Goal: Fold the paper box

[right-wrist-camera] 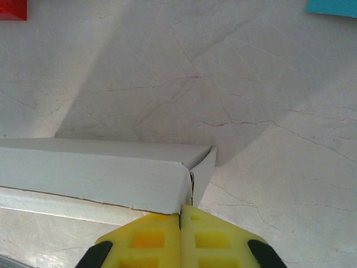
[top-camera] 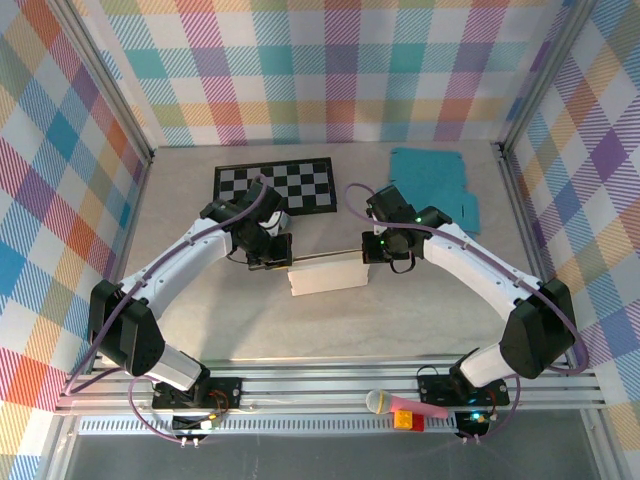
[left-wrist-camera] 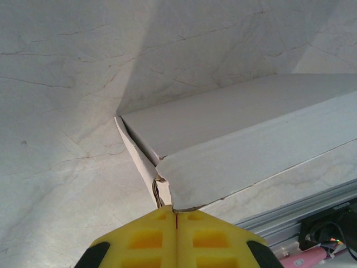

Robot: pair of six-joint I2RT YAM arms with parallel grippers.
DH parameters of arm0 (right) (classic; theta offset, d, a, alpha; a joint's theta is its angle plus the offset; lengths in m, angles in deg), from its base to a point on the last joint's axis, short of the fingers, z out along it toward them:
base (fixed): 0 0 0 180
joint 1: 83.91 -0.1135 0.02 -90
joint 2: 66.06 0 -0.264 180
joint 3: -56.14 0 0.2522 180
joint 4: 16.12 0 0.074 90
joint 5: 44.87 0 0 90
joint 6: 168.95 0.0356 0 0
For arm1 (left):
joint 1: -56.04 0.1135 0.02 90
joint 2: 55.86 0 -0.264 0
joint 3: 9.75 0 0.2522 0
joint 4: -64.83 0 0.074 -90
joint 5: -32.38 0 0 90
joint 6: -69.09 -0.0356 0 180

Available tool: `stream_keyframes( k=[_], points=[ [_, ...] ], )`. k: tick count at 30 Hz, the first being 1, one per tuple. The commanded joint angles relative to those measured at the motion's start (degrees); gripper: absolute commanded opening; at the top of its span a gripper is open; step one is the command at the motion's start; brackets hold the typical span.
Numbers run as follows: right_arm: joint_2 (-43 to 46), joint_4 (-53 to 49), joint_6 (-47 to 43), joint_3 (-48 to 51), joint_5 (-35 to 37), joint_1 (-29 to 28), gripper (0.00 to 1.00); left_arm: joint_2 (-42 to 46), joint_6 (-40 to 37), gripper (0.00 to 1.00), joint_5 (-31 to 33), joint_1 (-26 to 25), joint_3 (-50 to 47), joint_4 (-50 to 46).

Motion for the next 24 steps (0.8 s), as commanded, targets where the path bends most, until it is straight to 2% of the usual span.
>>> stream_keyframes(
  k=[1, 24],
  points=[
    [-1.44, -1.9, 0.35, -0.68, -0.74, -0.41, 0.0, -0.29, -1.54, 0.0, -1.74, 0.47, -1.35, -0.43],
    [-1.4, -1.89, -0.92, -1.15, 0.29, -0.47, 0.0, 0.9, -4.98, 0.0, -0.87, 1.33, -2.31, -1.32]
  ],
)
